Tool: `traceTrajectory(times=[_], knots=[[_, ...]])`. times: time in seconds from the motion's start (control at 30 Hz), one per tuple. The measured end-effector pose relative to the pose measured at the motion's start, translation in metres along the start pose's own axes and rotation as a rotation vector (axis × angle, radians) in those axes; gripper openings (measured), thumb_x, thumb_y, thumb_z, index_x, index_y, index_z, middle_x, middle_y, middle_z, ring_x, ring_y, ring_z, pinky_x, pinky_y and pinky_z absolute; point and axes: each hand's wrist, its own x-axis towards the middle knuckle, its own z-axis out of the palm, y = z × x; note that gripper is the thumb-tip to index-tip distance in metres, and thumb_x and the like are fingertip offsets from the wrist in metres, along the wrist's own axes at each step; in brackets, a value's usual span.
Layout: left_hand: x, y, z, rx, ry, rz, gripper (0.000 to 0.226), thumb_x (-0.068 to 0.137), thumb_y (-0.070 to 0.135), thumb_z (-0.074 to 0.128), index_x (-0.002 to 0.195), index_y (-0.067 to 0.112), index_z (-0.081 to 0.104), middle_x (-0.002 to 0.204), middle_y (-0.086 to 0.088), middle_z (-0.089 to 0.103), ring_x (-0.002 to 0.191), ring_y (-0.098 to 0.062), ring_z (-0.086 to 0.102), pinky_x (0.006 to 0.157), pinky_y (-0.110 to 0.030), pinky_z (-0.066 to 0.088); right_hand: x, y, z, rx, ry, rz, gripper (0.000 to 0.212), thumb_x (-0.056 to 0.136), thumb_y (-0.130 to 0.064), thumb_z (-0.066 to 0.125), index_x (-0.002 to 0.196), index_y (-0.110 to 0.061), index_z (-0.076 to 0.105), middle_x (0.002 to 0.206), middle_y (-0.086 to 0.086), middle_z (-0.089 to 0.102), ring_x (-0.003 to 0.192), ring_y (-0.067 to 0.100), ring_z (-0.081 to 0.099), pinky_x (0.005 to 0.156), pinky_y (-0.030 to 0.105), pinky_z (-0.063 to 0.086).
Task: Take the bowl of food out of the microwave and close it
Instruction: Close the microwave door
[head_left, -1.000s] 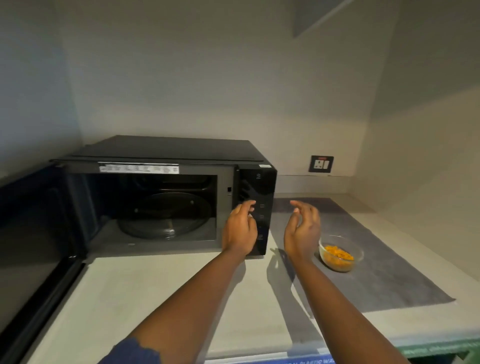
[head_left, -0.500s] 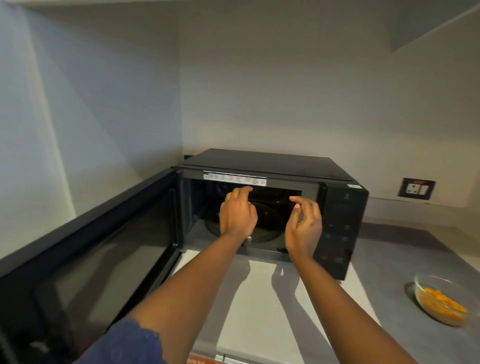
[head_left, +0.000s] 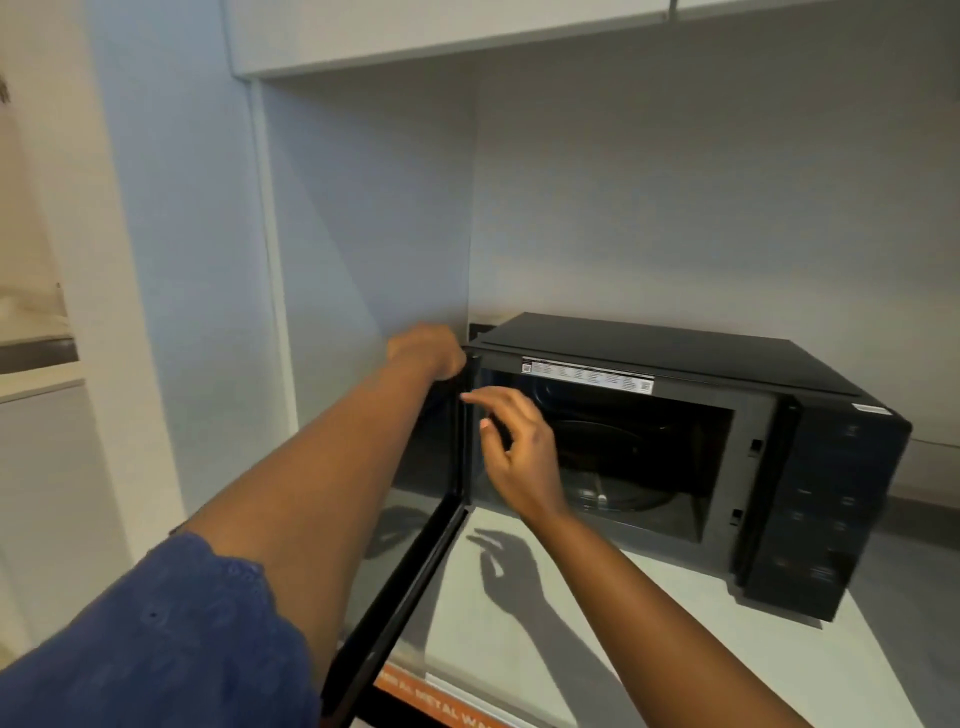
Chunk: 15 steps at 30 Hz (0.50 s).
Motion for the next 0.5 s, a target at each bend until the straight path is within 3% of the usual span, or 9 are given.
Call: traceTrajectory(times=[0.07,0.13,0.17,0.27,0.4,0.5], knots=[[0.002,-0.007,-0.006,0.077,-0.154,0.056,0.033,0.095,0.014,0.041,0.112,-0.002,0.063,0.130,-0.022,0.058,0.115,-0.035,0.057,0.096,-0.039,0.045,0.001,-0.013,0.013,0.038,-0.169,-0.017,0.043,0.078,-0.007,0.043,0.115,-0.018,0.062,0.124,0.005,0.059,0.116,0.013,0.050,0.101,0.023,0.038],[0.003,-0.014,-0.009,0.077,-0.309,0.060,0.027,0.095,0.012,0.042,0.086,0.004,0.065,0.112,-0.022,0.065,0.090,-0.031,0.061,0.080,-0.038,0.049,0.001,-0.023,0.024,0.050,-0.280,-0.029,0.048,0.079,-0.007,0.043,0.122,-0.021,0.058,0.134,0.005,0.053,0.120,0.002,0.041,0.102,0.012,0.027],[0.004,-0.017,-0.010,0.070,-0.338,0.060,0.026,0.095,0.014,0.042,0.087,0.005,0.065,0.109,-0.019,0.065,0.089,-0.029,0.061,0.081,-0.038,0.050,0.001,-0.026,0.029,0.051,-0.323,-0.041,0.048,0.080,-0.006,0.042,0.124,-0.020,0.056,0.136,0.005,0.052,0.121,0.001,0.039,0.102,0.012,0.026],[0.005,-0.020,-0.014,0.124,-0.327,0.084,0.038,0.099,0.019,0.037,0.128,0.000,0.053,0.139,-0.017,0.051,0.125,-0.031,0.049,0.109,-0.041,0.038,-0.001,-0.031,0.037,0.042,-0.411,-0.088,0.046,0.082,-0.007,0.039,0.125,-0.015,0.055,0.135,0.006,0.053,0.125,0.016,0.041,0.107,0.030,0.034],[0.006,-0.022,-0.017,0.185,-0.411,0.114,0.041,0.102,0.018,0.031,0.138,0.001,0.042,0.147,-0.014,0.043,0.134,-0.028,0.039,0.112,-0.037,0.029,0.000,-0.032,0.034,-0.027,-0.466,-0.105,0.047,0.083,-0.009,0.038,0.127,-0.019,0.052,0.136,0.002,0.053,0.127,0.018,0.040,0.104,0.044,0.037],[0.004,-0.019,-0.021,0.230,-0.477,0.108,0.043,0.103,0.013,0.027,0.145,0.007,0.030,0.154,-0.010,0.031,0.142,-0.026,0.026,0.115,-0.037,0.023,0.001,-0.033,0.027,-0.013,-0.461,-0.100,0.048,0.081,-0.008,0.037,0.124,-0.021,0.054,0.133,0.000,0.056,0.124,0.016,0.043,0.104,0.040,0.037]])
